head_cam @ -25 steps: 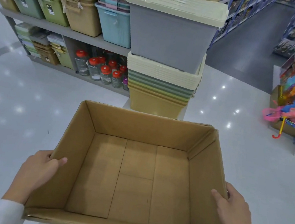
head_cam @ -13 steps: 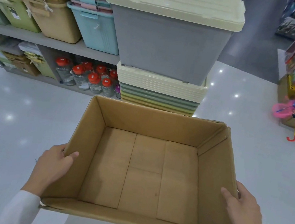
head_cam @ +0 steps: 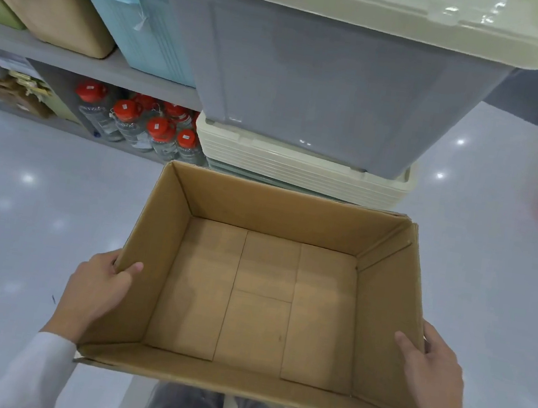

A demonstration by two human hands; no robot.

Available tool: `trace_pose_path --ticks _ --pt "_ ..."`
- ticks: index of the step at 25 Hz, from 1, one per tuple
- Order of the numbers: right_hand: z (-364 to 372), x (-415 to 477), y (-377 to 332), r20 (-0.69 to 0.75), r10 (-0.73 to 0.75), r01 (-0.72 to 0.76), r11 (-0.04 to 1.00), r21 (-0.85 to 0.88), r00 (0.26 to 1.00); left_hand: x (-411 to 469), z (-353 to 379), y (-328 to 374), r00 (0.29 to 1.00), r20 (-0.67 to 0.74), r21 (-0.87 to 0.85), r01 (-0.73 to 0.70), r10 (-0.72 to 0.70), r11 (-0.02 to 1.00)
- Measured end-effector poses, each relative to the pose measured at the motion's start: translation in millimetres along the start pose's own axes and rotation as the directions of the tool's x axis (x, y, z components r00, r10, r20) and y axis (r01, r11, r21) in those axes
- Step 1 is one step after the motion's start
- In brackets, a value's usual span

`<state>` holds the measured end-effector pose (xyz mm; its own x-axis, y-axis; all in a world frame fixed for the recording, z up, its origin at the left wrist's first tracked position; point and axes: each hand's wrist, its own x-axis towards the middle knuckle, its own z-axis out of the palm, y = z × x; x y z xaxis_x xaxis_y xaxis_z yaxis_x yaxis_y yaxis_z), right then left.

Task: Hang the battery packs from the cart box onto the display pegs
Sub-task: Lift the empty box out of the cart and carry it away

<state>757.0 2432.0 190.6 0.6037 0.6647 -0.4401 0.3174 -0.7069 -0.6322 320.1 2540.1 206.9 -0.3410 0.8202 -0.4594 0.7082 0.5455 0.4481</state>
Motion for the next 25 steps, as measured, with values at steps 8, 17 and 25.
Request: trace_pose_path --ticks 8,17,25 --pt "135 119 51 -0.031 0.251 -0.249 0.967 0.056 0.967 160 122 4 0.995 0.095 0.050 -0.039 0.035 0.998" --pt "362 295 207 0.000 0.279 -0.278 0.956 0.092 0.960 370 360 -115 0.996 0.092 0.079 -0.027 0.020 0.996" --pt "488 424 292 -0.049 0.120 -0.116 0.990 0.077 0.992 507 499 -180 0.991 -0.011 0.153 -0.127 0.130 0.980"
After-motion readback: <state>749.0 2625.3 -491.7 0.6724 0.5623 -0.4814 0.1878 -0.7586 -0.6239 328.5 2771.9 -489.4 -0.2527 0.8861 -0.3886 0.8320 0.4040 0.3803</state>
